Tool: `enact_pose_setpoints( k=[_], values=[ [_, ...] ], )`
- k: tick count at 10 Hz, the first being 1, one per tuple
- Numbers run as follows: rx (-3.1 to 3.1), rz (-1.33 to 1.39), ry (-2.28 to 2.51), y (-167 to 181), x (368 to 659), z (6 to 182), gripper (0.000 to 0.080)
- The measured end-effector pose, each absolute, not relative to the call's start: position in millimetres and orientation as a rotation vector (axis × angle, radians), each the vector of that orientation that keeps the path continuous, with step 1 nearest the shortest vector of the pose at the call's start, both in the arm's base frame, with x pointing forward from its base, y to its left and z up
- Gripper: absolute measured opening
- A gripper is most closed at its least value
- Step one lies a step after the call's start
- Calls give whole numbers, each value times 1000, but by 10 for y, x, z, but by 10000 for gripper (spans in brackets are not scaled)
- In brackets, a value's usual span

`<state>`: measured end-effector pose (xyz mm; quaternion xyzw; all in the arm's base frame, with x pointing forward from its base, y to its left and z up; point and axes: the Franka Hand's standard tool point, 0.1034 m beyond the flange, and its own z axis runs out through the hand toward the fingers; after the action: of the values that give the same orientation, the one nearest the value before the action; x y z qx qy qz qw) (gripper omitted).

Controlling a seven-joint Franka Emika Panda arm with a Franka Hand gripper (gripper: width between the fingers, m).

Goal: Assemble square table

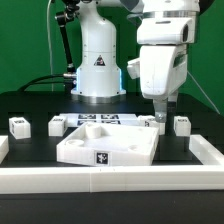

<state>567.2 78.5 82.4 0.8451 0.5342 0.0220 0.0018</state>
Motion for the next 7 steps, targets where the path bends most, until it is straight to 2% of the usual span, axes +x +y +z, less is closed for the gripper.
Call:
enact_pose_setpoints(
  k=[2,4,5,7],
  values=[
    [2644,57,1693,762,5576,818,650],
    [2644,13,1713,611,5234,739,650],
    [2648,4,1712,591,5151,714,650],
    [2653,0,1707,538,5103,685,650]
  ],
)
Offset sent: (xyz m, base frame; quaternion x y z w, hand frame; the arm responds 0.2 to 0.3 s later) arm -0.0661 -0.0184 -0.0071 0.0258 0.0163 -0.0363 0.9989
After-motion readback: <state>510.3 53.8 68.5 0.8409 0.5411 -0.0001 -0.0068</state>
